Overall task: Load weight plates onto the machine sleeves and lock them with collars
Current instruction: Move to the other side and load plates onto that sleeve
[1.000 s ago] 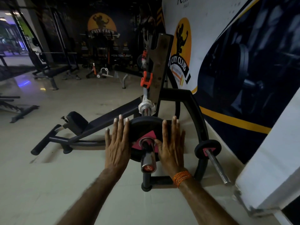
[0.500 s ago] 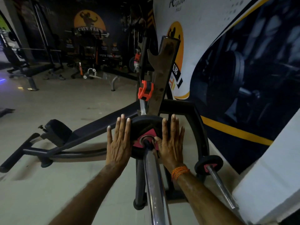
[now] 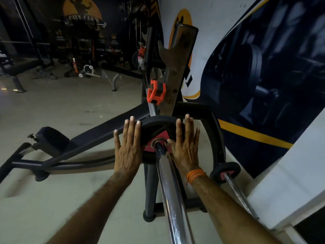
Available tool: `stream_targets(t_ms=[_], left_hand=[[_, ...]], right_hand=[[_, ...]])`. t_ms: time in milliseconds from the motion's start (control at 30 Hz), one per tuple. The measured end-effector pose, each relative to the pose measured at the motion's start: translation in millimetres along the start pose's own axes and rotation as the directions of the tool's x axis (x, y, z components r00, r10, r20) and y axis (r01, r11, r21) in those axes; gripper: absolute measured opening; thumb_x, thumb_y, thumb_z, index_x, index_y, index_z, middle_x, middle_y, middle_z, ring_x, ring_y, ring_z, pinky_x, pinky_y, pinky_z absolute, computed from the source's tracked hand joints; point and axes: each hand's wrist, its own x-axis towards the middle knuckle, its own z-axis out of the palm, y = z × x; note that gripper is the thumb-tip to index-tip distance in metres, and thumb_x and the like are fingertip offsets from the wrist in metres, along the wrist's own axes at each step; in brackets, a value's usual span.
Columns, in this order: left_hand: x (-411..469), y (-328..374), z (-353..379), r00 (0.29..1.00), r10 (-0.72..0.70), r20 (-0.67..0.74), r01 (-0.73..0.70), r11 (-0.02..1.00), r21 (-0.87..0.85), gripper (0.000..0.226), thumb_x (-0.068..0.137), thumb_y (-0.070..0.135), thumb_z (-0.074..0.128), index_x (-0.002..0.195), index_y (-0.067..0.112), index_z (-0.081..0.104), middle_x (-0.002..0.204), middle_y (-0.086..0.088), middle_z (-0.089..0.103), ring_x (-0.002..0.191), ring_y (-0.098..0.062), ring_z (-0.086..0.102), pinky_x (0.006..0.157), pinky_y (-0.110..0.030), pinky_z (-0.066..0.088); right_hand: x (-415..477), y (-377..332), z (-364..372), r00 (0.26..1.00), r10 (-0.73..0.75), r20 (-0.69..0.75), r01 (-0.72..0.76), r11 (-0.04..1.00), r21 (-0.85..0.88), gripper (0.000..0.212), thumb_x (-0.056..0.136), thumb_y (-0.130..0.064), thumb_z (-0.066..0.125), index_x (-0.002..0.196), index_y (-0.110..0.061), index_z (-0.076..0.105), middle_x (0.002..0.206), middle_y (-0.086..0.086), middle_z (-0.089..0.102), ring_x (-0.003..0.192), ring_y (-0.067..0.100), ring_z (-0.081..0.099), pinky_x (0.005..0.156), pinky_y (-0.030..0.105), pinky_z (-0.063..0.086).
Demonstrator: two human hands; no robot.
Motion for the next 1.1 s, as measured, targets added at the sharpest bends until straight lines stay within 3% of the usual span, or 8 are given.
stream_targets(t_ms=[133, 267, 500, 667, 767, 867, 1033, 1100], left_hand=[[-4.7, 12.0, -17.2, 0.998, -0.051, 0.039, 0.051, 0.999, -0.006, 0.107, 0.088, 0.028, 0.066, 0.161, 0.021, -0.011, 0.170, -0.006, -0.015, 0.158, -0.027, -0.008, 0.124, -0.065, 0.004], [-26.5, 24.9, -46.2, 0.990, -0.096, 0.103, 0.096, 0.995, 0.008, 0.108, 0.092, 0.036, 0.068, 0.161, 0.025, -0.014, 0.170, -0.003, -0.018, 0.157, -0.025, -0.013, 0.123, -0.065, 0.004], [-140.3, 87.9, -138.5, 0.981, -0.183, 0.059, 0.189, 0.977, -0.103, 0.067, 0.106, 0.050, 0.027, 0.162, 0.031, -0.004, 0.170, 0.006, -0.011, 0.157, -0.018, -0.012, 0.126, -0.058, 0.003], [-229.0, 147.0, -197.6, 0.964, -0.264, 0.031, 0.266, 0.959, -0.097, 0.064, 0.107, 0.040, 0.035, 0.163, 0.027, 0.005, 0.170, 0.006, -0.004, 0.157, -0.015, -0.008, 0.127, -0.055, 0.007], [-263.2, 184.3, -213.1, 0.971, -0.241, -0.002, 0.240, 0.967, -0.089, 0.067, 0.106, 0.035, 0.043, 0.163, 0.024, 0.010, 0.171, 0.004, 0.004, 0.158, -0.015, -0.002, 0.127, -0.054, 0.013], [-286.2, 223.2, -205.8, 0.985, -0.170, 0.002, 0.169, 0.978, -0.125, 0.067, 0.105, 0.050, 0.034, 0.162, 0.022, 0.013, 0.170, 0.001, 0.010, 0.158, -0.014, 0.003, 0.127, -0.050, 0.018], [-298.3, 287.1, -163.9, 0.994, -0.056, 0.094, 0.070, 0.985, -0.157, 0.073, 0.102, 0.058, 0.030, 0.161, 0.017, 0.018, 0.170, -0.006, 0.017, 0.157, -0.020, 0.012, 0.125, -0.049, 0.025], [-294.3, 305.6, -144.1, 0.987, -0.064, 0.144, 0.092, 0.976, -0.198, 0.076, 0.101, 0.064, 0.021, 0.162, 0.018, 0.016, 0.170, -0.004, 0.012, 0.158, -0.019, 0.008, 0.126, -0.048, 0.022]], right_hand=[[-2.4, -2.4, -18.9, 0.995, 0.011, 0.096, -0.014, 0.999, 0.029, 0.095, 0.103, -0.045, 0.055, 0.163, -0.024, -0.015, 0.172, 0.015, -0.013, 0.160, 0.034, -0.006, 0.126, 0.062, 0.000], [-17.3, -3.1, -56.5, 0.977, -0.009, 0.214, -0.007, 0.997, 0.075, 0.085, 0.104, -0.050, 0.043, 0.163, -0.027, -0.014, 0.171, 0.006, -0.023, 0.159, 0.029, -0.013, 0.124, 0.068, 0.007], [-111.3, -3.7, -154.9, 0.982, -0.056, 0.182, 0.011, 0.971, 0.237, 0.074, 0.104, -0.053, 0.030, 0.166, -0.025, 0.001, 0.174, 0.005, -0.011, 0.161, 0.025, -0.007, 0.126, 0.063, 0.006], [-183.4, -3.0, -227.0, 0.984, -0.079, 0.159, 0.025, 0.947, 0.319, 0.070, 0.106, -0.054, 0.027, 0.166, -0.023, 0.009, 0.174, 0.007, -0.003, 0.161, 0.027, 0.002, 0.125, 0.065, 0.013], [-218.5, 1.7, -259.6, 0.991, -0.036, 0.131, -0.012, 0.936, 0.352, 0.067, 0.107, -0.050, 0.032, 0.165, -0.023, 0.014, 0.174, 0.007, 0.004, 0.161, 0.028, 0.006, 0.123, 0.066, 0.018], [-249.3, 21.1, -278.9, 0.992, -0.001, 0.128, -0.043, 0.940, 0.339, 0.067, 0.107, -0.048, 0.036, 0.165, -0.021, 0.017, 0.174, 0.008, 0.007, 0.160, 0.028, 0.011, 0.121, 0.066, 0.023], [-288.3, 74.5, -295.3, 0.987, 0.076, 0.139, -0.106, 0.970, 0.219, 0.070, 0.106, -0.048, 0.044, 0.165, -0.019, 0.020, 0.173, 0.010, 0.011, 0.157, 0.030, 0.023, 0.119, 0.060, 0.033], [-297.1, 100.8, -293.3, 0.981, 0.084, 0.176, -0.116, 0.977, 0.181, 0.069, 0.108, -0.051, 0.037, 0.165, -0.020, 0.015, 0.174, 0.009, 0.005, 0.158, 0.029, 0.018, 0.120, 0.061, 0.031]])
